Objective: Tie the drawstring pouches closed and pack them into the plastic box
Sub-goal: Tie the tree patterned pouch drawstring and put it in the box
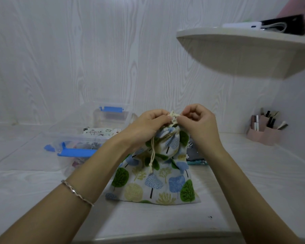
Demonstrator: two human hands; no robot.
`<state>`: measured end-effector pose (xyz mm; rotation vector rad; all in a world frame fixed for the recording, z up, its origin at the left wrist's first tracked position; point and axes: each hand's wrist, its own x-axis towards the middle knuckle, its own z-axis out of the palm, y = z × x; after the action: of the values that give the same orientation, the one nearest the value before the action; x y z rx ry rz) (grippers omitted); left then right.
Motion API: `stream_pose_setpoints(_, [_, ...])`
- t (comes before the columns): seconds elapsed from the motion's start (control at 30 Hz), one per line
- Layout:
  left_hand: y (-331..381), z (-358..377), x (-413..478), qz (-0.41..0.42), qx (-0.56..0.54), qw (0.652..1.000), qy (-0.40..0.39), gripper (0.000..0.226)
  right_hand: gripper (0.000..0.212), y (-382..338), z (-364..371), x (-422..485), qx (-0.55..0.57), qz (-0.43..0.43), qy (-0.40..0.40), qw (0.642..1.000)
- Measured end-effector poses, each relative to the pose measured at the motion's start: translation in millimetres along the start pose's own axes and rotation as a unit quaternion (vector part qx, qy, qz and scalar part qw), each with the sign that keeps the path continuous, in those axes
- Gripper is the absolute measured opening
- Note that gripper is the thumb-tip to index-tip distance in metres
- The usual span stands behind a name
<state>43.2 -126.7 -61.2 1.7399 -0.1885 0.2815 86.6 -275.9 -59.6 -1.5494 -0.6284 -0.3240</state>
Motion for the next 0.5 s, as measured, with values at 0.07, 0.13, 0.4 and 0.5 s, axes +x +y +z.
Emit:
stream_pose_setpoints(0.07, [0, 3, -1, 0.018, 0.025, 1.0, -0.007, 0.024, 0.023, 0, 5, -3, -0.114, -0.073, 0.024, 0.99])
stream_pose_setpoints(0.13, [1, 4, -2, 0.019, 0.036, 0.999, -0.001, 0.023, 0.022, 0, 6, -4, -0.151, -0.108, 0.028, 0.982])
stream_pose_setpoints(0.4, [0, -2, -2, 0.007, 0.046, 0.999, 0.008, 0.02, 0.011, 0, -2, 3, -0.18, -0.088, -0.047, 0.979])
stream_pose_setpoints(0.5, [3, -3, -3, 0.004, 0.06, 0.998, 0.006, 0.021, 0.01, -2, -7, 7, -0.093, 0.012, -0.109, 0.99])
